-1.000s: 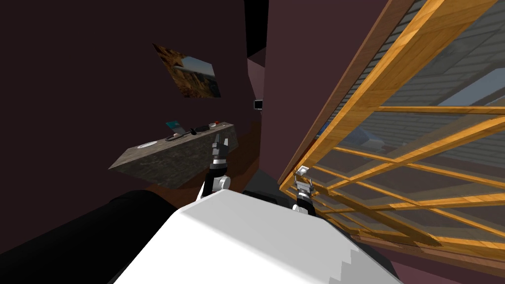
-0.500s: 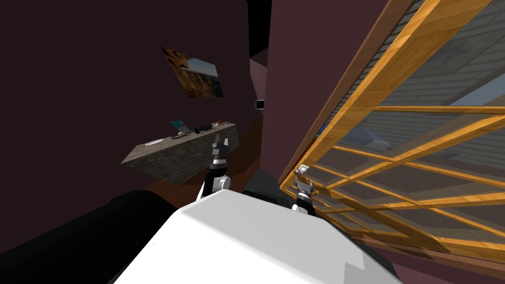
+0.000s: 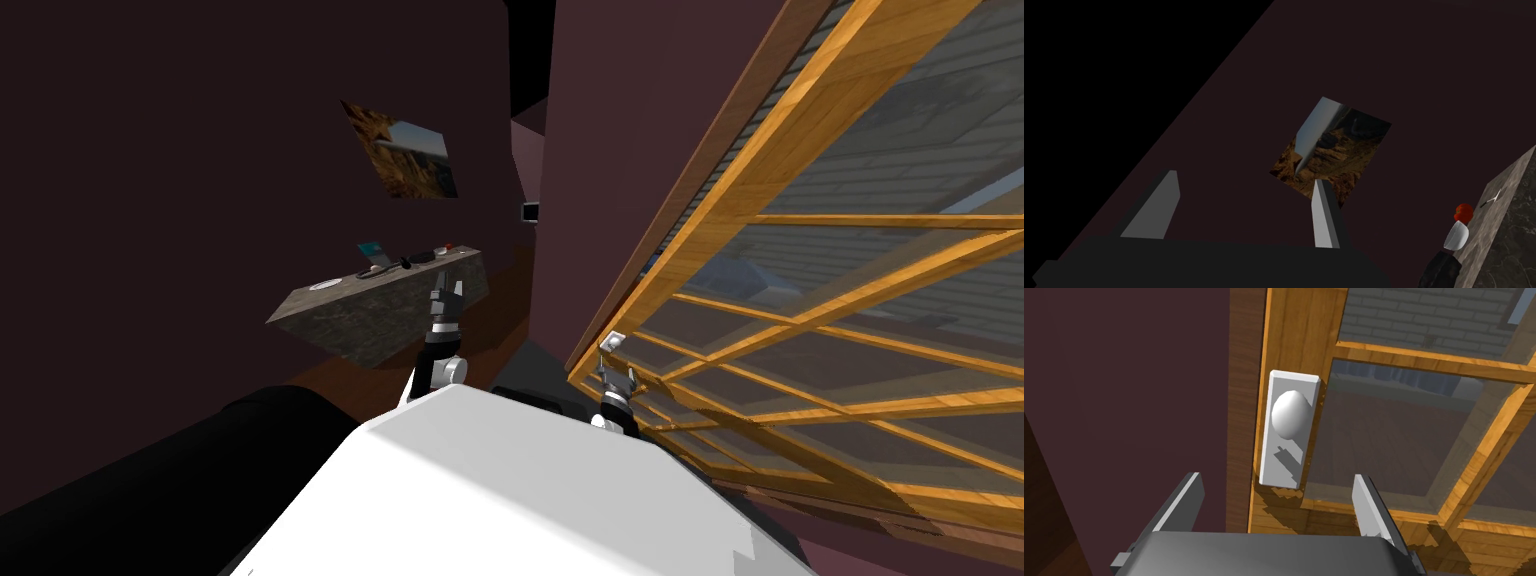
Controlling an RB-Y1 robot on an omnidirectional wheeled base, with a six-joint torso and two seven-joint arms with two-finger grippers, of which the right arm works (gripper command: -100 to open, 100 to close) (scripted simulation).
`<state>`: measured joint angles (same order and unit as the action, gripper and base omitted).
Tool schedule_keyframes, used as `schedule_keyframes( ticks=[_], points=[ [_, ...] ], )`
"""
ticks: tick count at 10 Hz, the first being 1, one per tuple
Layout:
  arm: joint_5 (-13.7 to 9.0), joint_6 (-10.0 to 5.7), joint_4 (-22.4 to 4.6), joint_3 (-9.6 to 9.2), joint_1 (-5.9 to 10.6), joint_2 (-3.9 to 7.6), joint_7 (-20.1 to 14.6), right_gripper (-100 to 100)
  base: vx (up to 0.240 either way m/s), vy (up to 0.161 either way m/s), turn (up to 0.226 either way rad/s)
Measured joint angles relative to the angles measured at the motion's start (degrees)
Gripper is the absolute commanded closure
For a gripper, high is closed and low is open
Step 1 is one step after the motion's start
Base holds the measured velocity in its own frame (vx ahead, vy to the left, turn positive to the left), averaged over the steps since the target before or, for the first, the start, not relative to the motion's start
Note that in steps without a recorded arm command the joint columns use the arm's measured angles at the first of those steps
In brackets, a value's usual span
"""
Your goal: Pull the door open
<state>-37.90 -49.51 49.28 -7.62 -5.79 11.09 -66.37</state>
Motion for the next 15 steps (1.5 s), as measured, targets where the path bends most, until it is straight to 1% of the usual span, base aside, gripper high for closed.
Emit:
schedule_keyframes(
  ticks=[4, 5, 6, 7, 8, 9, 10, 11, 12, 13, 14, 15],
  points=[
    [-2.45, -0.13, 0.49, -0.89, -0.27, 0.03, -4.96, -100, -0.046, -0.012, 0.030],
    [-2.52, -0.14, 0.50, -0.91, -0.27, 0.03, -5.22, -100, 0.103, -0.011, 0.064],
    [-2.60, -0.47, -0.29, -0.80, -0.26, 0.65, -5.93, -100, 0.202, 0.008, 0.105],
    [-2.76, -0.57, 0.28, -0.61, -1.23, 1.43, -6.72, -100, 0.261, 0.009, 0.072],
    [-2.97, -0.55, 0.22, -0.34, -1.53, 2.28, -7.54, -100, 0.204, 0.001, 0.060],
    [-3.11, -0.73, -0.55, -0.17, -1.31, 3.01, -8.47, -100, 0.174, -0.030, 0.074],
    [-3.08, -1.67, -2.59, -0.21, -0.80, 3.65, -9.86, -100, 0.177, -0.025, 0.091],
    [-3.12, -2.54, -3.59, -0.17, -1.08, 4.52, -11.30, -100, 0.199, -0.025, 0.103],
    [-3.36, -2.74, -4.00, 0.13, -1.30, 5.64, -12.52, -100, 0.204, -0.045, 0.088],
    [-3.50, -3.03, -4.53, 0.32, -1.54, 6.41, -13.54, -100, 0.086, -0.025, 0.015],
    [-3.50, -3.15, -4.58, 0.34, -1.55, 6.49, -13.76, 100, -0.017, 0.004, -0.021],
    [-3.50, -3.14, -4.54, 0.35, -1.55, 6.45, -13.63, 100, -0.036, 0.004, -0.013]
  ],
)
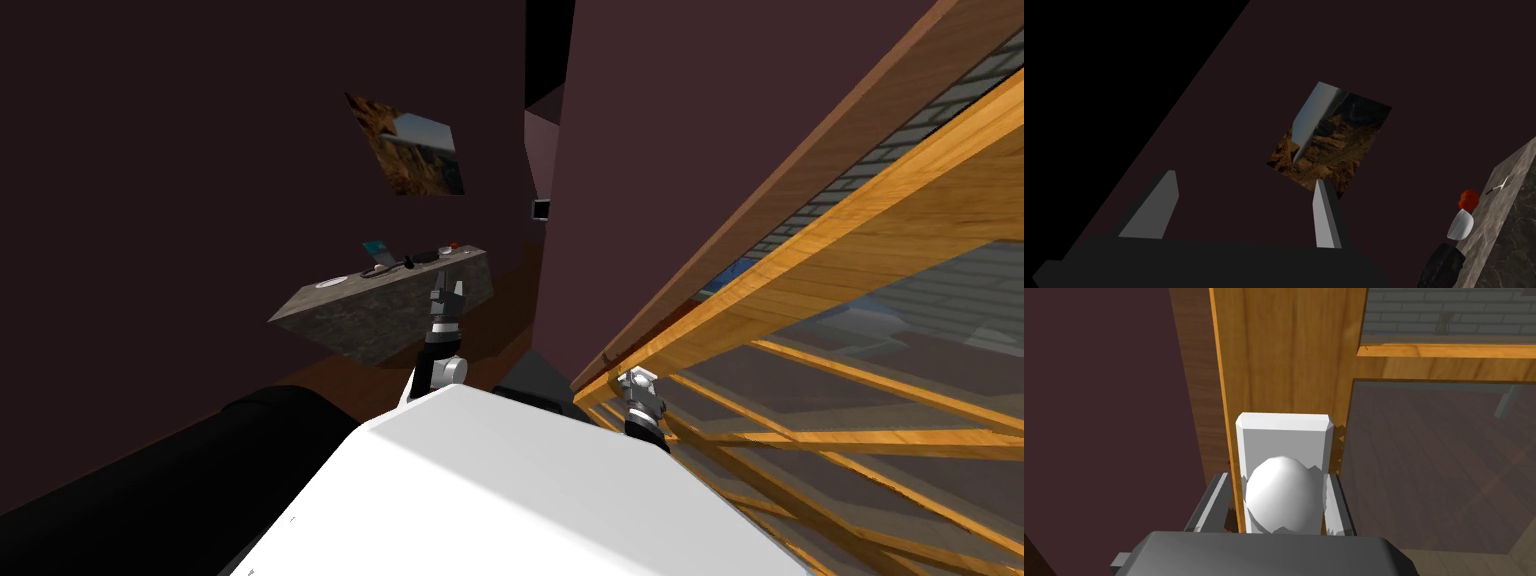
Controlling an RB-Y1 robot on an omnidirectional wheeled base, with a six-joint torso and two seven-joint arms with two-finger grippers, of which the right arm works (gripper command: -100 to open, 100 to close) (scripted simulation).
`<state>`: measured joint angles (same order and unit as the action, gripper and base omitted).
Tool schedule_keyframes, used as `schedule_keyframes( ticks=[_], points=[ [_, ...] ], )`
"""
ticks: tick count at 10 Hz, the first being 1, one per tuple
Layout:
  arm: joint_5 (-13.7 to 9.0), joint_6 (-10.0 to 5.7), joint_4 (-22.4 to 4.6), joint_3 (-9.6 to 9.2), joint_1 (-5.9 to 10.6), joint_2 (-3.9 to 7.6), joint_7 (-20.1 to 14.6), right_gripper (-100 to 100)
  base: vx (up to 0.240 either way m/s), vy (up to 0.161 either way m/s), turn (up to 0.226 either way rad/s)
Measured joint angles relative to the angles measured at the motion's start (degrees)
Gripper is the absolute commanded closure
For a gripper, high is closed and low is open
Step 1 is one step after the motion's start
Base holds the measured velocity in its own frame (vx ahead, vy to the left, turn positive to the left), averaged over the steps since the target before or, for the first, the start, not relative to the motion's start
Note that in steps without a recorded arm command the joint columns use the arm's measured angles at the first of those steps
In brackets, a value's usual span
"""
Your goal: Pull the door open
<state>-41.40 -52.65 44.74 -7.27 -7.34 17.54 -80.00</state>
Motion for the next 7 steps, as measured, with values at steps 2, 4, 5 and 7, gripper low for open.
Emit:
schedule_keyframes(
  ticks=[2, 4, 5, 7],
  points=[
    [-0.02, 0.14, -0.04, 0.05, 0.01, 0.07, 0.12, 100, -0.019, 0.003, 0.010],
    [0.00, 0.23, -0.08, -0.01, -0.03, 0.01, 0.13, 100, 0.000, 0.000, 0.000],
    [0.00, 0.23, -0.08, -0.01, -0.04, 0.00, 0.11, 100, -0.135, -0.007, 0.068],
    [0.43, 0.03, 0.38, -0.88, -0.20, 0.83, -0.84, 100, -0.188, 0.007, 0.060]
  ],
)
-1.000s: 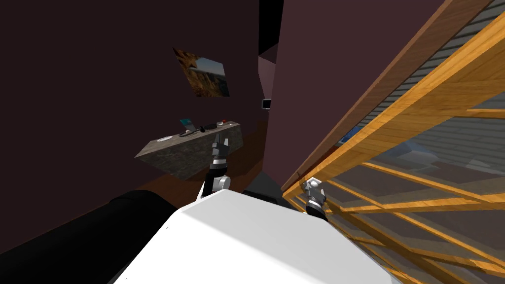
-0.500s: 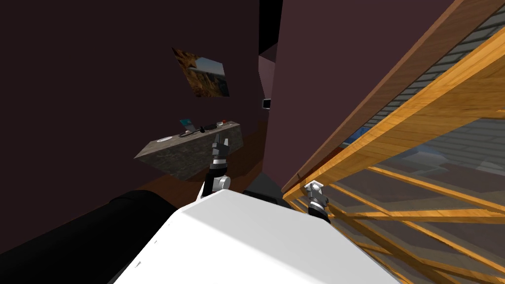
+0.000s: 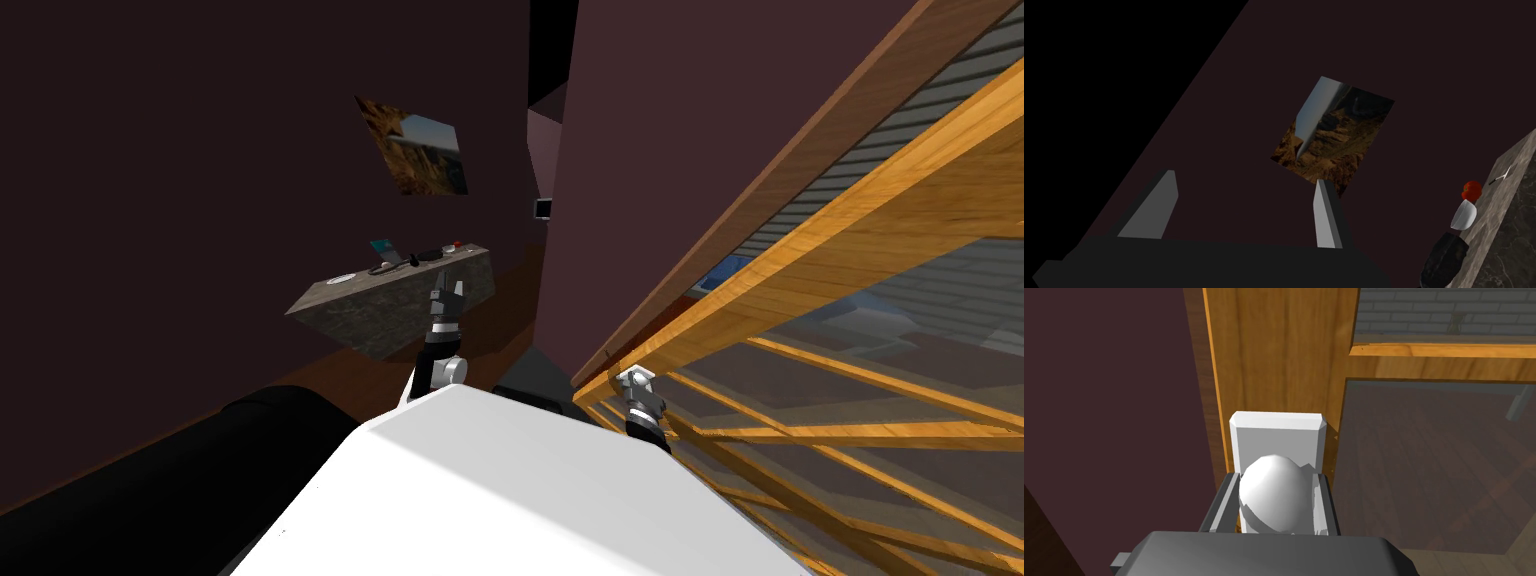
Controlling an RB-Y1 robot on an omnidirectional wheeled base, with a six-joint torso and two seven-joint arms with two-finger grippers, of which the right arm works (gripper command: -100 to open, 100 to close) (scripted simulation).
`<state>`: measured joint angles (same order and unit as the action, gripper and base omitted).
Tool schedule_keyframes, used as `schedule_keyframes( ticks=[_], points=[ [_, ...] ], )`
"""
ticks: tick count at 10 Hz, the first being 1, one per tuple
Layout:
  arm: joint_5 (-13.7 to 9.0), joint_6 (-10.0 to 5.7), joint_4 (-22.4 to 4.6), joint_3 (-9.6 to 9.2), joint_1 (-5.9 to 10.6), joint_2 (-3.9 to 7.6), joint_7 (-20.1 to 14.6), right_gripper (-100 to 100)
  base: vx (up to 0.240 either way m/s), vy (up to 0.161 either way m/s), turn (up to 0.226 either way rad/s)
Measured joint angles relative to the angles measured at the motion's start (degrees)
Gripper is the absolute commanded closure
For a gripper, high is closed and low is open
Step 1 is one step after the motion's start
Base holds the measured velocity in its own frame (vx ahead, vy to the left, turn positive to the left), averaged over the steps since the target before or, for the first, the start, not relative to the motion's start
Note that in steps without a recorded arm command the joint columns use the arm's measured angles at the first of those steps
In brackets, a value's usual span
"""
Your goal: Pull the door open
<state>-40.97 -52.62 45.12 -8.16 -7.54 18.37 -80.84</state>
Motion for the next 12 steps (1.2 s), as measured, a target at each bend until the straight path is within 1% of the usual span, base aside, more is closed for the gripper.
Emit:
schedule_keyframes(
  ticks=[1, 2, 3, 4, 5, 6, 7, 8, 10, 11, 12],
  points=[
    [0.32, -0.18, -0.55, -0.62, 0.33, 0.21, -0.57, 100, -0.216, 0.003, 0.063],
    [0.63, -0.19, -0.16, -1.30, -0.05, 0.44, -1.05, 100, -0.226, 0.015, 0.078],
    [0.96, 0.02, 0.55, -2.09, -0.53, 0.89, -1.55, 100, -0.228, 0.024, 0.060],
    [1.36, -0.11, 0.58, -2.94, -0.68, 1.40, -2.40, 100, -0.216, -0.008, 0.087],
    [1.74, -0.16, 1.05, -3.79, -1.19, 1.84, -3.14, 100, -0.227, -0.039, 0.077],
    [1.97, 0.33, 2.56, -4.42, -2.00, 2.19, -3.39, 100, -0.238, -0.029, 0.061],
    [2.35, 0.29, 2.71, -5.17, -1.94, 2.47, -3.91, 100, -0.104, -0.006, 0.025],
    [2.45, 0.36, 2.59, -5.41, -2.01, 2.38, -4.05, 100, -0.135, -0.033, 0.105],
    [3.03, -0.24, 3.04, -6.58, -2.53, 3.25, -5.07, 100, -0.225, -0.012, 0.091],
    [3.37, -0.84, 2.97, -7.19, -2.70, 3.76, -5.73, 100, -0.252, 0.012, 0.097],
    [3.76, -1.38, 3.24, -7.94, -3.26, 4.47, -6.48, 100, -0.240, -0.004, 0.084]
  ],
)
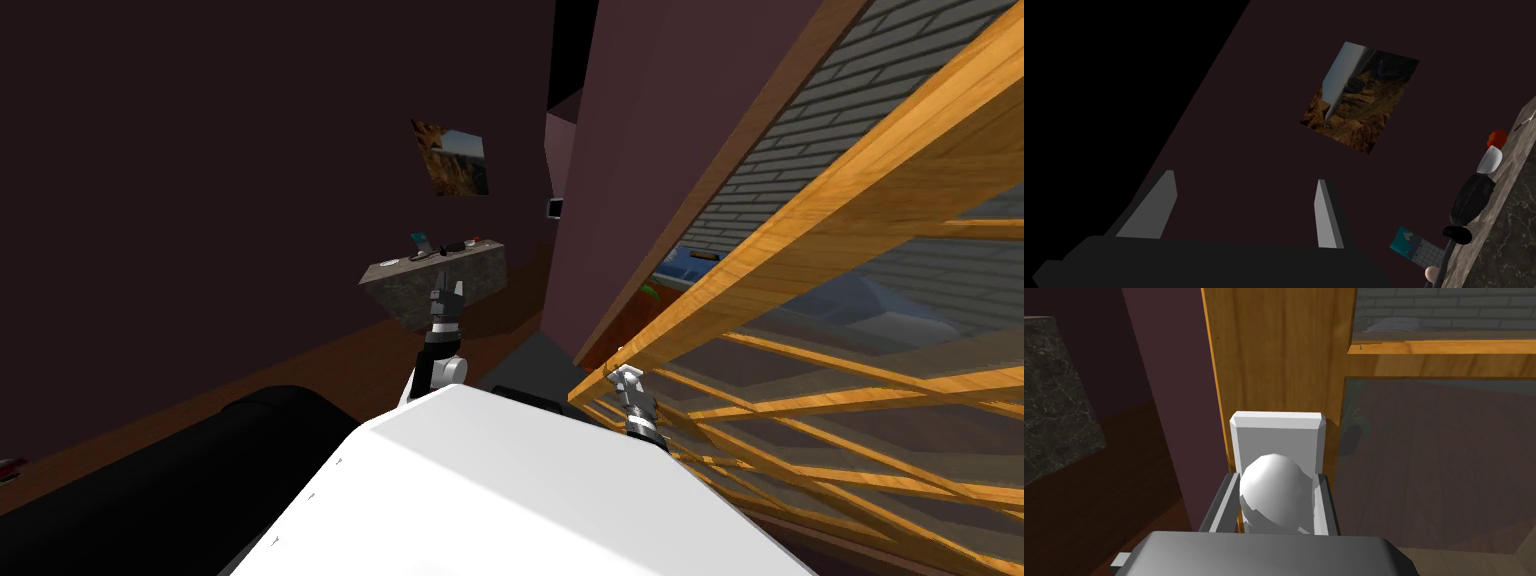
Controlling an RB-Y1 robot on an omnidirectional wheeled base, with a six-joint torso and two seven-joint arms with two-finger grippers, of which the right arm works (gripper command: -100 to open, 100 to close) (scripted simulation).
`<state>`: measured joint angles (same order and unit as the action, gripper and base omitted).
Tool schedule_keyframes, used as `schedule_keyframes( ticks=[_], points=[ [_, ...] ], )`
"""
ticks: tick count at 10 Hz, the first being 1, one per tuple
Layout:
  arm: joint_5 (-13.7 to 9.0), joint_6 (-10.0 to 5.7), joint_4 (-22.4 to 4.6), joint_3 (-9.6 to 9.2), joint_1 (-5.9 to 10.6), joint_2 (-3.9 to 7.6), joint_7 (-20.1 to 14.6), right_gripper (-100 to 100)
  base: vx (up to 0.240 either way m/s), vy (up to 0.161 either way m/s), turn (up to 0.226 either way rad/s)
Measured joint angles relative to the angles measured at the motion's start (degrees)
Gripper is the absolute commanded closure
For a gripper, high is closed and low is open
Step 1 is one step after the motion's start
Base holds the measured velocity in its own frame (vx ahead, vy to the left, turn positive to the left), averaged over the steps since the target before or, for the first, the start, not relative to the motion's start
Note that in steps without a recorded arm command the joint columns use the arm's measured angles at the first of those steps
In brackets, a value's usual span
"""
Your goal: Pull the door open
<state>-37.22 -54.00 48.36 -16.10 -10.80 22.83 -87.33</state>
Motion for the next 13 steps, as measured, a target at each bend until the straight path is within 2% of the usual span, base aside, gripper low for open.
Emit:
schedule_keyframes(
  ticks=[3, 4, 5, 7, 11, 12, 13],
  points=[
    [1.21, -1.36, 0.69, -2.46, -1.57, 1.68, -2.16, 100, -0.212, -0.028, 0.083],
    [1.32, -1.27, 0.64, -2.75, -1.76, 1.61, -2.33, 100, -0.169, -0.009, 0.115],
    [1.53, -1.68, 0.66, -3.16, -2.08, 2.07, -2.72, 100, -0.277, -0.010, 0.164],
    [2.08, -3.07, 1.09, -4.20, -3.00, 3.50, -4.09, 100, -0.262, -0.048, 0.141],
    [3.52, -6.38, -0.47, -6.84, -3.96, 5.19, -6.89, 100, -0.207, -0.027, 0.102],
    [3.75, -6.92, -0.18, -7.32, -4.49, 5.73, -7.43, 100, -0.087, -0.016, 0.021],
    [3.83, -6.88, -0.19, -7.49, -4.65, 5.72, -7.52, 100, -0.142, -0.032, 0.115]
  ],
)
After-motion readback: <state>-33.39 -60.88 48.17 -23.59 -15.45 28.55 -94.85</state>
